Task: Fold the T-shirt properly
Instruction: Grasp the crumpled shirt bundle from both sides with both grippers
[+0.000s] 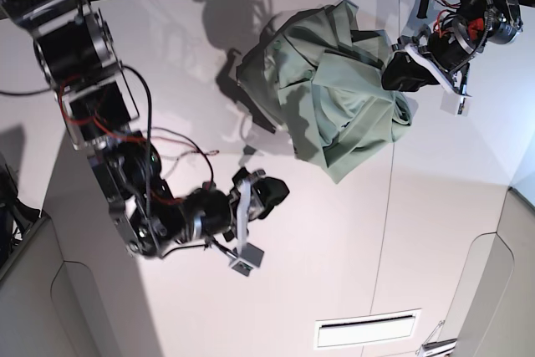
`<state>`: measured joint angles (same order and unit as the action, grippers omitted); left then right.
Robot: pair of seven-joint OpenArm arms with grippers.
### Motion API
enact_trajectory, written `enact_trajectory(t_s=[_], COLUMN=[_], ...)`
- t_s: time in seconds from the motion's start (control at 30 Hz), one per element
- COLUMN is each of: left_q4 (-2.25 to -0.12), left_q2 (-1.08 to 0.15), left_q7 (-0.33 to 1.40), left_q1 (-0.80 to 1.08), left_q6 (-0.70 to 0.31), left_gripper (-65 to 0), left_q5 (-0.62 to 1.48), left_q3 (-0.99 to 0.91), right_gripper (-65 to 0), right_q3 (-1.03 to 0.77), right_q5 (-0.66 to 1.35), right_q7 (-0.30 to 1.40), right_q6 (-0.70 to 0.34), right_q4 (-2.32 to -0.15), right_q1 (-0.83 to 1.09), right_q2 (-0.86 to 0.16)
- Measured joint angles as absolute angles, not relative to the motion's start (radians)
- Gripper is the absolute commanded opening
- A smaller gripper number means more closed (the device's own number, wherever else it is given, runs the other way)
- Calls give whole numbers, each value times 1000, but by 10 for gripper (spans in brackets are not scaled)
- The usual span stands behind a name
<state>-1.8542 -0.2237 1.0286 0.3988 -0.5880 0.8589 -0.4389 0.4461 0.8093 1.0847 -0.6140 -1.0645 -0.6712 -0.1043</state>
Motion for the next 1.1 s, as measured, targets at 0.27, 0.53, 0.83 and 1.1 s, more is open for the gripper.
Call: enact_trajectory(t_s=[0.27,0.53,0.83,1.1], left_q4=[-1854,-1769,-1687,-1686], left_q2=[-224,-221,-222,-222], left_q7=[1029,1029,1033,1035], left_q1=[397,334,252,187], left_q6=[-594,-592,-591,-591], left_gripper=[-379,-379,-379,-379], left_q5=[862,802,795,795], left_q3=[-439,-439,-361,-207], right_gripper=[-398,-445,-445,-459], right_q3=[469,462,391,261], right_q5=[876,878,877,907], right_q7=[1085,1084,1088,1182], right_q6=[-625,-621,-610,-606], right_q4=[-796,-789,-787,-787], right_q1=[-808,-796,-796,-795], right_q2=[10,19,-69,-139])
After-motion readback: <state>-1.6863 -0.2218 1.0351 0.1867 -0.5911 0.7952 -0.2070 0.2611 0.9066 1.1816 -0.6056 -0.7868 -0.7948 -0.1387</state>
